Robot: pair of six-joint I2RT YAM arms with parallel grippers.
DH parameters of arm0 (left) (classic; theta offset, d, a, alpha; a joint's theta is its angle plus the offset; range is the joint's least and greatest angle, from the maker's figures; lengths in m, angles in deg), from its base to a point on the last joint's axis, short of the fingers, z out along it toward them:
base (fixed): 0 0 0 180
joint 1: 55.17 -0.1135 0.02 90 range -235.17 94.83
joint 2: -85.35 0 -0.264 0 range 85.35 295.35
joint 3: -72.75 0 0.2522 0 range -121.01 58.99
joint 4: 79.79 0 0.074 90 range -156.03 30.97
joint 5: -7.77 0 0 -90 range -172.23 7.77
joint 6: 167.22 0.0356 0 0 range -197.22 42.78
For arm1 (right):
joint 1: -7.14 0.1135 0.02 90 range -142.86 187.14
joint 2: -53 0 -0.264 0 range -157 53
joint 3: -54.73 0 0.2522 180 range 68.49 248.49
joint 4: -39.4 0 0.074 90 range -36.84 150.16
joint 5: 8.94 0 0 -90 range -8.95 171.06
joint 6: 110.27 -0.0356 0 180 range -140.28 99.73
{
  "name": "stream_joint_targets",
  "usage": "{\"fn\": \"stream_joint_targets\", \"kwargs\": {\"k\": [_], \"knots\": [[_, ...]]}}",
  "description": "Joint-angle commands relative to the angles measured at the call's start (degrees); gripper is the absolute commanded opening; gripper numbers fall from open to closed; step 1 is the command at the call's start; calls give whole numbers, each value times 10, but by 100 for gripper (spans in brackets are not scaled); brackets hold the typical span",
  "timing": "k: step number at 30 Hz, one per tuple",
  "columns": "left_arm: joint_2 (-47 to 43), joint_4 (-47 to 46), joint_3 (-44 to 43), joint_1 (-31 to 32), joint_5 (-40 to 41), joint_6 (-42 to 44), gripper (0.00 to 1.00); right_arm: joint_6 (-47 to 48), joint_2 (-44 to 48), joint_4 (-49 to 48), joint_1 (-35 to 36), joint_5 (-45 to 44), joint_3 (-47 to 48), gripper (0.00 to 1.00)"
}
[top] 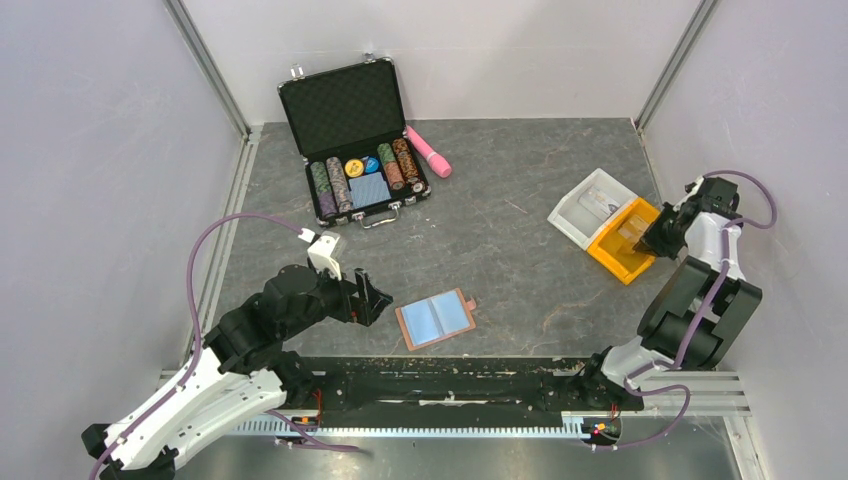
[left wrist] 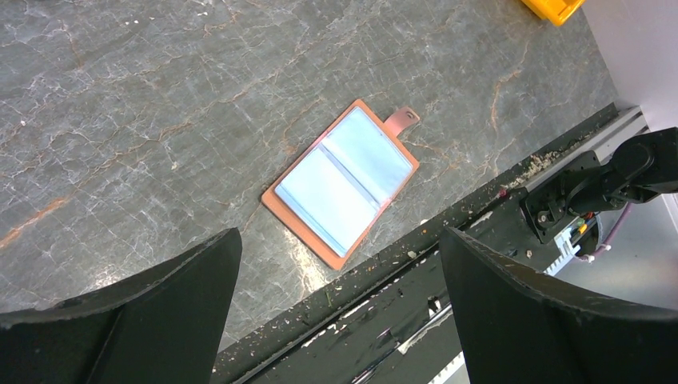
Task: Take the credit cards out of the card holder
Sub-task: Place the credit card in the storage box.
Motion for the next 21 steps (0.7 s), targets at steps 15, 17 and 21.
{"fn": "stream_joint_targets", "kwargs": {"k": [15,17,21], "knots": [[11,-7,-12,1,13,21,100,21,-4,21,3,48,101,0],[16,-7,-13,1,12,23,100,21,-16,24,3,46,113,0],[24,-6,-14,1,11,23,100,36,-48,32,-1,43,130,0]]}}
